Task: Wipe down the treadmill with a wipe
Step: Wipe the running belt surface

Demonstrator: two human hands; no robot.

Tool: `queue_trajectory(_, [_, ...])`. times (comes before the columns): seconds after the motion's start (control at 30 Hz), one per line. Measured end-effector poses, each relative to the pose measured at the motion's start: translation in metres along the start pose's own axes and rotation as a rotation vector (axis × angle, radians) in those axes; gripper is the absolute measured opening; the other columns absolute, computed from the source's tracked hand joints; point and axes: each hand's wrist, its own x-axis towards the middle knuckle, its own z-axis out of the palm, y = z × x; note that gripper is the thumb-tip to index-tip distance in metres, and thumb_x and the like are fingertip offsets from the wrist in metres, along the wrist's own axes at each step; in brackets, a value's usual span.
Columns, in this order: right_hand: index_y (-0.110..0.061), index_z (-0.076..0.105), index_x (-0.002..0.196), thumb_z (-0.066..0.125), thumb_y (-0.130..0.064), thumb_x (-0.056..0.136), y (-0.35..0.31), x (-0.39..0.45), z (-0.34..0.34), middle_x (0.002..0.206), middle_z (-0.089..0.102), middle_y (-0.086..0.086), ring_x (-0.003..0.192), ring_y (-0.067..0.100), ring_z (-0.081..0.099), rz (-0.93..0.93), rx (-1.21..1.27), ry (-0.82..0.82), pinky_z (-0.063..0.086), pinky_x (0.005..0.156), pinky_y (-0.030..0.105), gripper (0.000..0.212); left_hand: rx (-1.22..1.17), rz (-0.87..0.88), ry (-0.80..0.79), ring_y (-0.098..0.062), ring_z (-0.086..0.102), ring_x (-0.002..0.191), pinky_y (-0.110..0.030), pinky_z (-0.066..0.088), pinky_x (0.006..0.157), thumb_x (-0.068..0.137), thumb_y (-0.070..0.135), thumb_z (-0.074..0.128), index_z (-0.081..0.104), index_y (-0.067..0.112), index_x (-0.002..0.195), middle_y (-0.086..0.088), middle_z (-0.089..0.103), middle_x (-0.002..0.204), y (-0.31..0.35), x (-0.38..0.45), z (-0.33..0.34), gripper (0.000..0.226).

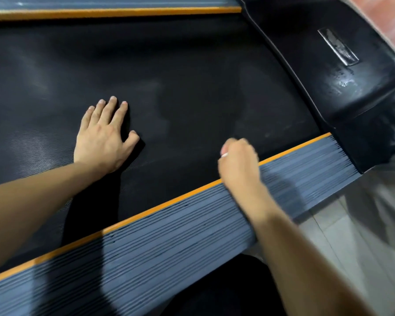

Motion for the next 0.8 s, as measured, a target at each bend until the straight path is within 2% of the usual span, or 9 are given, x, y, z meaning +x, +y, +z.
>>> queue_trajectory(0.13, [-0.015, 0.066, 0.104, 0.057, -0.007, 0.087, -0.075, -0.059, 0.022, 0.11, 0.058, 0.01, 0.104, 0.03, 0.056, -0.252, 0.146, -0.073, 0.044, 0.088, 0.037, 0.021, -0.004, 0.011, 0.001, -0.033, 0.022, 0.154, -0.046, 0.011, 0.128, 0.091, 0.053, 0.029, 0.034, 0.014, 0.158, -0.014, 0.028, 0.166, 0.001, -0.002, -0.001, 0.078])
queue_trajectory(0.23, [-0.015, 0.066, 0.096, 0.061, -0.007, 0.084, -0.088, -0.066, 0.026, 0.105, 0.058, 0.007, 0.101, 0.028, 0.055, -0.349, 0.264, -0.137, 0.042, 0.086, 0.035, 0.016, -0.038, 0.05, -0.063, -0.032, 0.02, 0.155, -0.045, 0.011, 0.128, 0.088, 0.057, 0.027, 0.034, 0.014, 0.159, -0.013, 0.026, 0.167, -0.007, 0.001, -0.008, 0.083])
queue_trajectory(0.33, [-0.02, 0.063, 0.088, 0.059, -0.007, 0.083, -0.078, -0.043, 0.025, 0.093, 0.06, 0.003, 0.088, 0.027, 0.056, -0.315, 0.396, 0.016, 0.045, 0.079, 0.04, 0.015, -0.01, 0.104, -0.098, -0.03, 0.021, 0.155, -0.044, 0.012, 0.128, 0.089, 0.058, 0.025, 0.035, 0.022, 0.159, -0.01, 0.026, 0.168, -0.034, 0.007, -0.018, 0.079])
queue_trajectory(0.5, [-0.02, 0.065, 0.117, 0.059, -0.003, 0.093, -0.09, 0.011, 0.035, 0.105, 0.06, -0.004, 0.093, 0.017, 0.05, -0.347, 0.406, 0.226, 0.048, 0.078, 0.035, 0.03, 0.038, -0.045, -0.058, -0.034, 0.021, 0.154, -0.046, 0.011, 0.126, 0.09, 0.062, 0.021, 0.03, 0.027, 0.16, -0.013, 0.024, 0.168, -0.116, 0.036, -0.036, 0.079])
queue_trajectory(0.6, [-0.021, 0.068, 0.119, 0.057, -0.006, 0.098, -0.107, 0.049, 0.042, 0.106, 0.06, -0.007, 0.093, 0.014, 0.052, -0.346, 0.448, 0.234, 0.05, 0.078, 0.035, 0.027, 0.039, -0.147, -0.048, -0.034, 0.02, 0.154, -0.046, 0.011, 0.126, 0.088, 0.066, 0.021, 0.029, 0.028, 0.161, -0.012, 0.024, 0.168, -0.157, 0.057, -0.046, 0.083])
queue_trajectory(0.7, [-0.021, 0.071, 0.11, 0.056, -0.008, 0.098, -0.135, 0.087, 0.045, 0.107, 0.062, -0.007, 0.094, 0.015, 0.053, -0.435, 0.482, 0.209, 0.05, 0.081, 0.034, 0.023, 0.038, -0.144, -0.034, -0.029, 0.018, 0.156, -0.043, 0.008, 0.127, 0.09, 0.066, 0.024, 0.03, 0.029, 0.16, -0.008, 0.024, 0.168, -0.171, 0.062, -0.042, 0.08])
queue_trajectory(0.8, [-0.016, 0.074, 0.105, 0.062, -0.006, 0.092, -0.165, 0.142, 0.035, 0.105, 0.066, 0.001, 0.091, 0.025, 0.058, -0.537, 0.431, 0.27, 0.048, 0.083, 0.039, 0.021, 0.036, -0.132, -0.04, -0.026, 0.018, 0.156, -0.04, 0.007, 0.127, 0.092, 0.065, 0.027, 0.03, 0.03, 0.16, -0.006, 0.025, 0.168, -0.173, 0.063, -0.038, 0.077])
